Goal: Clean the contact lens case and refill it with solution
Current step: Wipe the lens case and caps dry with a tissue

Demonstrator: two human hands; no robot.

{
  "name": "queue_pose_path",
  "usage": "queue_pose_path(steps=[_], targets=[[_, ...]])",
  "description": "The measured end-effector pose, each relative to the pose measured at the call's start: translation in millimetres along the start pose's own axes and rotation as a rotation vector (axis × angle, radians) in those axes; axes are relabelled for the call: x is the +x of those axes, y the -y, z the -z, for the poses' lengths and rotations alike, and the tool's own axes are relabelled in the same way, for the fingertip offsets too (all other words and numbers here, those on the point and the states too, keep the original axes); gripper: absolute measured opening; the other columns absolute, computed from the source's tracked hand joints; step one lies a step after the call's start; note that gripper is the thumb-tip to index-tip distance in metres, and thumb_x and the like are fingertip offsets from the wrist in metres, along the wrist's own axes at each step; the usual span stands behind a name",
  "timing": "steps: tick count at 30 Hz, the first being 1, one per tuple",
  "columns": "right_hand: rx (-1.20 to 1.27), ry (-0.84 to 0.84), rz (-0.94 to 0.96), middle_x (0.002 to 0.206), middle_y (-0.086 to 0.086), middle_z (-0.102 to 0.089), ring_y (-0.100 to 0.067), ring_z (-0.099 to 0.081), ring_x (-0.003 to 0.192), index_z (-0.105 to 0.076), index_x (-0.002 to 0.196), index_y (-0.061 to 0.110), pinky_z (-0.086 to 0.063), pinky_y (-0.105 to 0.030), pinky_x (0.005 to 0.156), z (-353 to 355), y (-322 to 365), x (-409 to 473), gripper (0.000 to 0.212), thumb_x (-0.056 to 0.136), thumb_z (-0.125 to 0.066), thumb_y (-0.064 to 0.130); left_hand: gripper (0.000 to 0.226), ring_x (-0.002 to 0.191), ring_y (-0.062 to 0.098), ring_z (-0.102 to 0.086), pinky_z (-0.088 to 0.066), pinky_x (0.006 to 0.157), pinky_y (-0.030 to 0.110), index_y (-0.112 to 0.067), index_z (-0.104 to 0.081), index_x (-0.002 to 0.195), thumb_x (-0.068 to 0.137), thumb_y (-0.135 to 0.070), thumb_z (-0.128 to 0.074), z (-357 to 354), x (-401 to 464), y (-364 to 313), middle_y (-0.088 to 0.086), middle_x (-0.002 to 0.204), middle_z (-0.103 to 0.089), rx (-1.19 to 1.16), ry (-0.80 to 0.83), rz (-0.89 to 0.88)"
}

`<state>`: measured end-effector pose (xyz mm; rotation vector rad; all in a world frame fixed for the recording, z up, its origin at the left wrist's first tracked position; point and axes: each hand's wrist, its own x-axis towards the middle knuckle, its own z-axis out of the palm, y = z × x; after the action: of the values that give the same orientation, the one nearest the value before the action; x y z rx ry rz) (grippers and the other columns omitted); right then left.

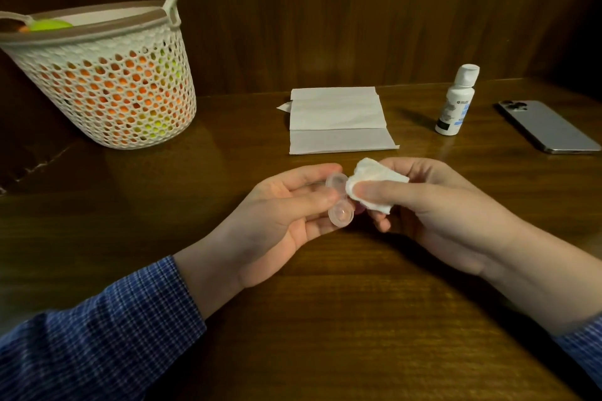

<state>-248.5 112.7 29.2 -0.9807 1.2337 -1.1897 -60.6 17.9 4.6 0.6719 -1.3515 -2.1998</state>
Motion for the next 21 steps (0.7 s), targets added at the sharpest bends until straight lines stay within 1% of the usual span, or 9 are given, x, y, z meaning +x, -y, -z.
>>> queue_pose_path(steps=[5,7,9,11,13,16,19,21], targets=[[-0.057,-0.07,0.056,0.078,-0.009,-0.069,-0.008,-0.059,0.058,-0.078,0.088,0.01,-0.051,-0.021,0.054,-1.2,-6.5,0.7,0.014,0.079,-0.081,0.021,0.051,0.11,0.024,-0.072,-0.06,0.094,0.038,-0.007,-0.064,0.134,0.083,-0.012,-0.068,-1.1,-0.4,2.2,0.014,0.124,-0.073,0.134,-0.021,-0.053],[-0.038,-0.06,0.066,0.079,-0.01,-0.069,-0.008,-0.059,0.059,-0.078,0.091,0.008,-0.051,-0.021,0.054,-1.0,-6.3,0.3,0.017,0.08,-0.081,0.021,0.052,0.108,0.023,-0.072,-0.06,0.093,0.037,-0.006,-0.064,0.133,0.082,-0.012,-0.069,-1.8,-0.2,2.2,0.014,0.124,-0.073,0.141,-0.022,-0.063],[-0.016,-0.036,0.066,0.077,-0.009,-0.068,-0.008,-0.058,0.059,-0.078,0.094,0.007,-0.05,-0.021,0.055,0.2,-5.9,0.3,0.02,0.081,-0.08,0.021,0.056,0.105,0.022,-0.073,-0.061,0.088,0.035,-0.006,-0.062,0.135,0.08,-0.011,-0.07,-1.8,0.0,1.7,0.014,0.121,-0.074,0.12,-0.027,-0.065],[-0.033,-0.025,0.074,0.078,-0.01,-0.069,-0.009,-0.059,0.06,-0.078,0.092,0.006,-0.05,-0.021,0.055,0.2,-5.9,0.2,0.02,0.079,-0.081,0.021,0.056,0.104,0.022,-0.074,-0.062,0.085,0.032,-0.006,-0.061,0.136,0.08,-0.01,-0.07,-1.0,0.3,1.6,0.013,0.122,-0.074,0.101,-0.029,-0.06],[-0.099,-0.033,0.093,0.081,-0.009,-0.071,-0.009,-0.062,0.064,-0.078,0.087,0.008,-0.051,-0.021,0.056,-0.6,-7.4,0.0,0.018,0.077,-0.083,0.022,0.053,0.107,0.023,-0.073,-0.061,0.086,0.032,-0.006,-0.062,0.135,0.083,-0.01,-0.069,-0.5,0.3,1.6,0.014,0.126,-0.073,0.103,-0.014,-0.054],[-0.285,-0.087,0.221,0.077,-0.005,-0.073,-0.012,-0.065,0.068,-0.078,0.083,0.015,-0.053,-0.022,0.06,-1.3,-8.2,-1.9,0.011,0.08,-0.083,0.025,0.049,0.106,0.021,-0.073,-0.061,0.087,0.032,-0.004,-0.062,0.135,0.087,-0.01,-0.067,0.5,0.4,-0.1,0.014,0.127,-0.071,0.092,0.029,-0.027],[-0.467,-0.111,0.399,0.083,-0.002,-0.076,-0.013,-0.07,0.074,-0.078,0.089,0.022,-0.057,-0.024,0.066,0.0,-5.0,-5.1,0.01,0.083,-0.08,0.029,0.048,0.098,0.017,-0.074,-0.061,0.081,0.027,-0.003,-0.06,0.138,0.091,-0.01,-0.065,1.0,0.5,-3.4,0.012,0.121,-0.072,0.011,0.074,0.044],[-0.517,-0.131,0.463,0.086,0.002,-0.077,-0.015,-0.071,0.08,-0.077,0.093,0.021,-0.058,-0.023,0.07,1.1,-3.9,-6.4,0.01,0.084,-0.078,0.026,0.047,0.094,0.015,-0.074,-0.061,0.077,0.024,-0.002,-0.058,0.139,0.093,-0.009,-0.064,0.6,-0.1,-4.7,0.01,0.113,-0.073,-0.043,0.12,0.08]])
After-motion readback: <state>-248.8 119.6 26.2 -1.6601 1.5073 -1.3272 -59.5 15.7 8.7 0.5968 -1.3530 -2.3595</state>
